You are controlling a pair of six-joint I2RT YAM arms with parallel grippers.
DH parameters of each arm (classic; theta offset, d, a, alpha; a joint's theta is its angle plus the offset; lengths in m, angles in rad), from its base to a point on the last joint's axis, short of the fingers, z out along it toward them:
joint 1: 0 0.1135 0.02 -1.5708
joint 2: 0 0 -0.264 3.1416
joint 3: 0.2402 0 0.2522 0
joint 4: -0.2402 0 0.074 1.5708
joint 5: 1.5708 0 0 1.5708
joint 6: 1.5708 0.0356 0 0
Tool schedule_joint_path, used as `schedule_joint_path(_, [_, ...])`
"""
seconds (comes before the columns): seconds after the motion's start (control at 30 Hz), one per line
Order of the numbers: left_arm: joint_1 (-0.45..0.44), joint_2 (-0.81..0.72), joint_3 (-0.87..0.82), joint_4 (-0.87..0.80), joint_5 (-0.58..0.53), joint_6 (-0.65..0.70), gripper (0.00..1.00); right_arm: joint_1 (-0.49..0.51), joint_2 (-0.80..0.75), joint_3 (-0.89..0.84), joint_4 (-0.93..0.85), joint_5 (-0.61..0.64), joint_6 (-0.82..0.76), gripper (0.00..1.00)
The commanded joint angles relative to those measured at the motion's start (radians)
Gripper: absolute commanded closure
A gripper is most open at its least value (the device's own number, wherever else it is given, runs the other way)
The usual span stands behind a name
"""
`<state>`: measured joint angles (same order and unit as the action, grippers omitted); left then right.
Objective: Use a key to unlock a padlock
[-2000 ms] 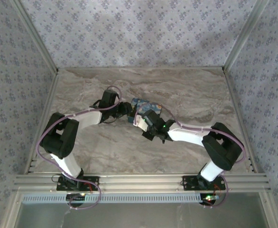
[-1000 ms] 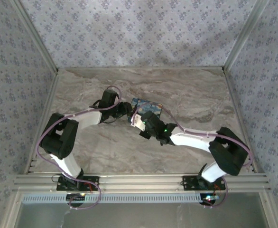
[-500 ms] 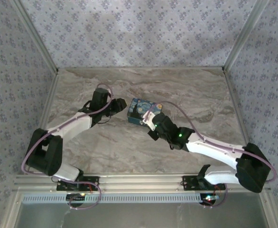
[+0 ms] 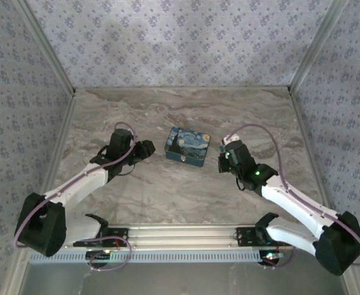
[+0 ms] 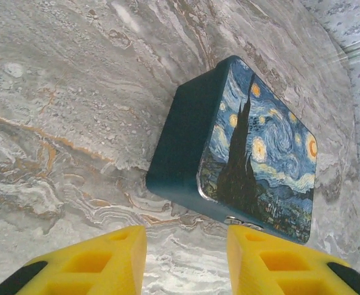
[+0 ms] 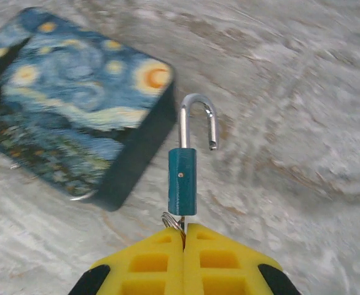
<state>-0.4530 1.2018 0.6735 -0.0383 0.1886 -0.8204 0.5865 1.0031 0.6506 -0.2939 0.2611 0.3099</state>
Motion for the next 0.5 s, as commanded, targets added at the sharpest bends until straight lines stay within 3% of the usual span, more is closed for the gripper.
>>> schedule_joint_path(0.0, [-0.009,-0.051,-0.032,-0.037,-0.038,0.004,0.58,-0.087,-0.019,-0.024,-0.047,-0.057,0.139,1.00])
schedule_joint_path(0.27, [-0.035,-0.099,-0.092,-0.031,-0.100,-0.016,0.50,-0.240,0.061,-0.062,0.010,-0.159,0.200,1.00])
schedule_joint_path(0.33, [-0.042,-0.097,-0.097,-0.031,-0.110,-0.019,0.42,-0.264,0.091,-0.065,0.027,-0.168,0.205,1.00])
schedule_joint_path(0.47, [-0.052,-0.094,-0.102,-0.027,-0.125,-0.028,0.38,-0.304,0.150,-0.065,0.078,-0.188,0.231,1.00])
